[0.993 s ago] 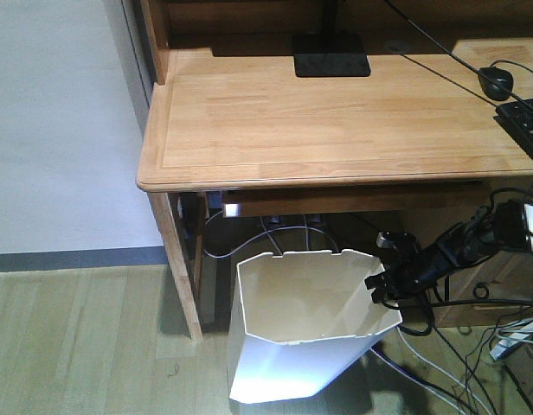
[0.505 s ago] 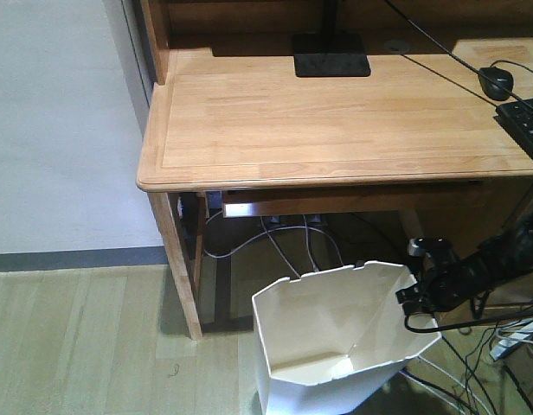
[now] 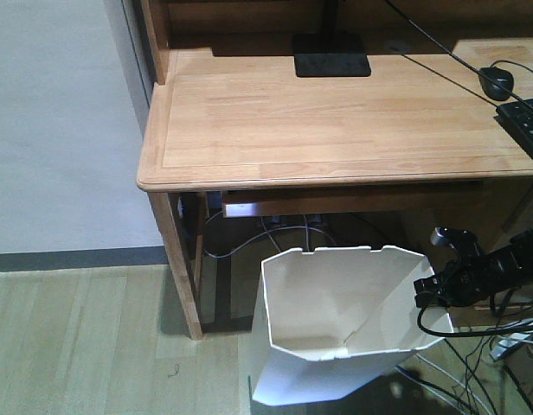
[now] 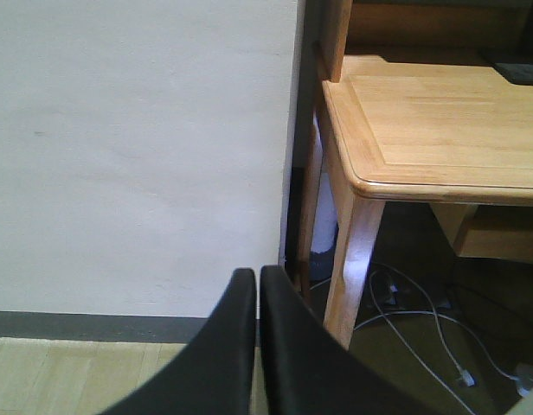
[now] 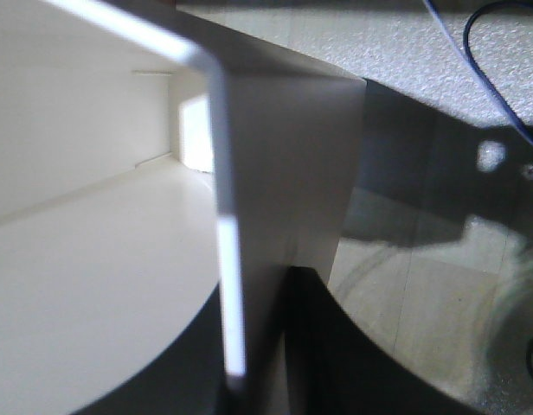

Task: Move trash bin to bedside with robot
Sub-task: 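Close the right gripper on the bin rim and pull it out from under the desk, then hold the bin with the right gripper while the base turns toward the bed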

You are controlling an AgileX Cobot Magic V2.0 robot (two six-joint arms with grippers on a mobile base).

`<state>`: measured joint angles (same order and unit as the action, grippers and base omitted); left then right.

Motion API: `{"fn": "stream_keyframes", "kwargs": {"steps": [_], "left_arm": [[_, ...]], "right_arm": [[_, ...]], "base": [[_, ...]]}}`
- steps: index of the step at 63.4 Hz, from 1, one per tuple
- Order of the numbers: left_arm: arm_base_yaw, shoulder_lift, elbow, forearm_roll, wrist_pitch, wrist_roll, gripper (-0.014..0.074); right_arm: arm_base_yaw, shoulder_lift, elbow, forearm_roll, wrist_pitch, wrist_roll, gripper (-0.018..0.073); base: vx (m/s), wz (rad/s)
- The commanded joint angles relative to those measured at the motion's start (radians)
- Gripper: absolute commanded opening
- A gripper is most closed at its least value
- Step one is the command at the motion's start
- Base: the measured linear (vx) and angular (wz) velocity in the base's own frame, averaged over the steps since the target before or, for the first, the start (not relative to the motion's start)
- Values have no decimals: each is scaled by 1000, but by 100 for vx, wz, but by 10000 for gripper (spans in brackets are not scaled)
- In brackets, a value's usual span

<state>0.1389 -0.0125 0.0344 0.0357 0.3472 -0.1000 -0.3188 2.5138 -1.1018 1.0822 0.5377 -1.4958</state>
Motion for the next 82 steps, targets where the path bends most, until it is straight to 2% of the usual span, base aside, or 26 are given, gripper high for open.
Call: {"fn": "stream_keyframes", "kwargs": {"steps": [1, 59, 82], "left_arm": [[-3, -14, 3, -2, -66, -4, -6], [-3, -14, 3, -2, -66, -4, -6], [-3, -14, 3, -2, -66, -4, -6]], "right_arm": [[-7, -75, -2, 19, 221, 7, -5], [-7, -75, -2, 18, 221, 7, -5], [-7, -75, -2, 18, 221, 6, -5]], "base": [[0, 0], [0, 1], [-5, 26]]}}
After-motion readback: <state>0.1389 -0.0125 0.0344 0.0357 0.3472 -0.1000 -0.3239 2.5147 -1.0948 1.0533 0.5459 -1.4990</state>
